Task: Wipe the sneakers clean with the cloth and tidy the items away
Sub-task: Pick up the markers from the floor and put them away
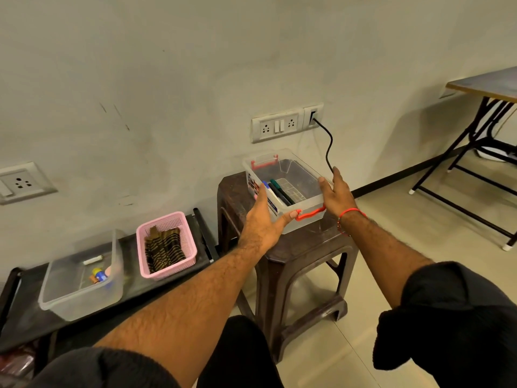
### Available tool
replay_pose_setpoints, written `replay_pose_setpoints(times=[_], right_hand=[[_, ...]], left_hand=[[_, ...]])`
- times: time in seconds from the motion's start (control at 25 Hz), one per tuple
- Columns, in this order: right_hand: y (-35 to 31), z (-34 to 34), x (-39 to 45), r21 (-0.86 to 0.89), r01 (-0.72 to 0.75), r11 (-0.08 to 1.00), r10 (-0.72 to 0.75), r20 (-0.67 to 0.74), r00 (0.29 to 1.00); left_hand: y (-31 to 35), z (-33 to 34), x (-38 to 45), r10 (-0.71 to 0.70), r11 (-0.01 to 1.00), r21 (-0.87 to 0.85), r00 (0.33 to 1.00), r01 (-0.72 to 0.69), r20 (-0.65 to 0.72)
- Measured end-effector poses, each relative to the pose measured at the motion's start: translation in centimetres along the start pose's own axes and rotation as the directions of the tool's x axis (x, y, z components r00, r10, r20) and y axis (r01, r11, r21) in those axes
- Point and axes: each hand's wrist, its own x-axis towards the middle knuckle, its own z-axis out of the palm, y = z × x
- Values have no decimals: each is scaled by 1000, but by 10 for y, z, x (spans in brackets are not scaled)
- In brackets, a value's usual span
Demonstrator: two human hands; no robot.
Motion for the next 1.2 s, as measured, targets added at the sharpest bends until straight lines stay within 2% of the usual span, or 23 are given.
replay_pose_setpoints(times=[0.12,0.2,0.28,0.36,0.48,0.6,0.76,0.92,1.08,1.2], right_hand=[[0,2,-13,8,108,994,-105,-191,976],[0,5,-24,-75,195,978,-207,-218,954],[-3,9,-41,-218,276,936,-317,-188,929],[-11,18,-63,-313,358,879,-418,-148,896],[-32,36,-100,-380,482,789,-537,-47,842],[-63,60,-138,-407,595,693,-611,105,784],[-114,93,-183,-401,699,591,-652,272,707],[-163,120,-224,-382,778,498,-673,396,625],[-202,137,-259,-339,832,440,-730,404,551],[-230,144,-280,-261,871,417,-802,346,487]], left_hand=[[-6,-17,-4,32,997,68,998,-28,-53],[-8,-32,-10,61,985,162,997,-54,-40],[-13,-53,-23,107,957,273,994,-96,-27],[-21,-79,-41,190,888,430,981,-161,-25],[-34,-125,-72,281,708,673,960,-217,14],[-51,-175,-106,267,552,815,963,-174,25],[-73,-243,-156,189,527,849,979,-36,-75],[-80,-300,-194,169,502,860,966,87,-196],[-69,-339,-228,215,452,881,942,139,-258],[-66,-367,-248,290,442,884,908,154,-303]])
